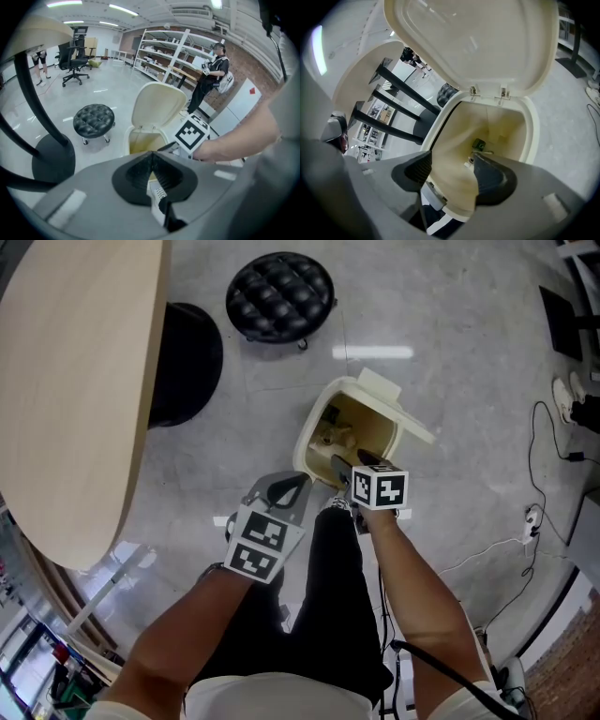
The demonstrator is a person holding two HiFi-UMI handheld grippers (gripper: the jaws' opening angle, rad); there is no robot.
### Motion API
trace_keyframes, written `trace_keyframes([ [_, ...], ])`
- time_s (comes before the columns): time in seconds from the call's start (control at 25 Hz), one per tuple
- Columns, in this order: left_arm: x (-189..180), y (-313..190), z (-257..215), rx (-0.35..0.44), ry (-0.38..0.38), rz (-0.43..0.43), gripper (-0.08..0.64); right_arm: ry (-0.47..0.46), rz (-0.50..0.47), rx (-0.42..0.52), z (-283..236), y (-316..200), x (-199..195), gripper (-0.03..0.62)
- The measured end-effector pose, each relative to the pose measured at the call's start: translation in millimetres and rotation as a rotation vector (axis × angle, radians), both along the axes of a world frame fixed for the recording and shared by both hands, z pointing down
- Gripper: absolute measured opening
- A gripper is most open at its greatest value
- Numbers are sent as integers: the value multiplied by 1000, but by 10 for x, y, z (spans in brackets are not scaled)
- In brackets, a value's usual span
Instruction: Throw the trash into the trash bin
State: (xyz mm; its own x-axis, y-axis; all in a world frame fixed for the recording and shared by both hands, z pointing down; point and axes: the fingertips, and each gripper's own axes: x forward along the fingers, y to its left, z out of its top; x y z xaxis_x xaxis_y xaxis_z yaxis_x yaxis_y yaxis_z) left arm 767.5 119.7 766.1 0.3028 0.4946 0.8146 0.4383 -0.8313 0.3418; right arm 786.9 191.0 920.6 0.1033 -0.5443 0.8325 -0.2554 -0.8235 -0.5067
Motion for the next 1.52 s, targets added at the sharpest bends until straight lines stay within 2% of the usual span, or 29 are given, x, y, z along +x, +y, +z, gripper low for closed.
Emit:
trace_keyframes([
  [0.24,15,11,-97,-9,23,7,6,35,-27,-1,-187,-34,-53,268],
  [0.36,7,5,-145,-12,30,14,6,73,-47,-48,-301,20,-63,145],
  [0.4,2,0,-164,-17,29,9,6,92,-51,-61,-353,39,-55,62],
  [0.44,-5,-6,-187,-25,27,0,6,109,-51,-64,-414,48,-49,14],
  [0.48,-12,-13,-213,-33,25,-11,6,122,-50,-57,-485,44,-46,3],
  [0.64,-23,-30,-354,-52,44,-9,6,186,-33,25,-876,-42,2,2],
  [0.84,59,-53,-693,-64,142,15,6,255,49,139,-1504,-95,39,2],
  [1.04,14,-129,-1136,-78,194,31,6,313,100,203,-2325,-105,-38,2],
  [1.28,0,-241,-1721,-164,236,45,6,402,145,292,-3243,-233,-127,2],
  [1.4,-9,-190,-2152,-215,286,77,6,460,166,348,-3739,-289,-238,2],
  [1.52,53,-203,-2616,-249,376,135,6,552,183,382,-4227,-380,-251,2],
])
